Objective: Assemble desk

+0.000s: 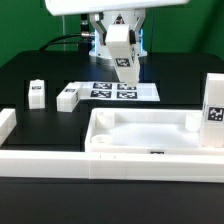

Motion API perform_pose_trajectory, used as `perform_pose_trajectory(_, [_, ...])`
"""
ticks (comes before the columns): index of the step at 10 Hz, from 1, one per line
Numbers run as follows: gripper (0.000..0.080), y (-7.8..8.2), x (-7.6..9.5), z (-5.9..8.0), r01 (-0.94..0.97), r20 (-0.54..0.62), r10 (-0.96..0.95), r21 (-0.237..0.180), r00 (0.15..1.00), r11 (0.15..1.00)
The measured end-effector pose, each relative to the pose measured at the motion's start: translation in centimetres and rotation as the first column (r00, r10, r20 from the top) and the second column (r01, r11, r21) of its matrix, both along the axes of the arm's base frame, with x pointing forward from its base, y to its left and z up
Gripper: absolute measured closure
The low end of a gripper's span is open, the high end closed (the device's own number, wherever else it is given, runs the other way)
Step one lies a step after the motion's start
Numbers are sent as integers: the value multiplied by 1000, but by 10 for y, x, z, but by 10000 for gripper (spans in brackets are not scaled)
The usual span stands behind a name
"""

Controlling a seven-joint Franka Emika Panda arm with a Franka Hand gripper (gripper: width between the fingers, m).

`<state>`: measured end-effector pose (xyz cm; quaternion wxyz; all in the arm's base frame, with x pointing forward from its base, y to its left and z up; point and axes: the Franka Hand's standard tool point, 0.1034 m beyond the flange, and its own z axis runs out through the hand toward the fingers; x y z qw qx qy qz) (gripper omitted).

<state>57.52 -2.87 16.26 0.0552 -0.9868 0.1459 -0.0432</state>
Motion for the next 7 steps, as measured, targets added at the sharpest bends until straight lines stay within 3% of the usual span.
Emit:
perform_pose_trajectory(2, [509,0,2,-1,0,21,0,-8,1000,1000])
perform_pose_trajectory(5, [509,-11,17,-2,0,219,21,-95,976,995])
perform_pose_trajectory(7, [509,-6,21,2,11,286,20,-108,958,994])
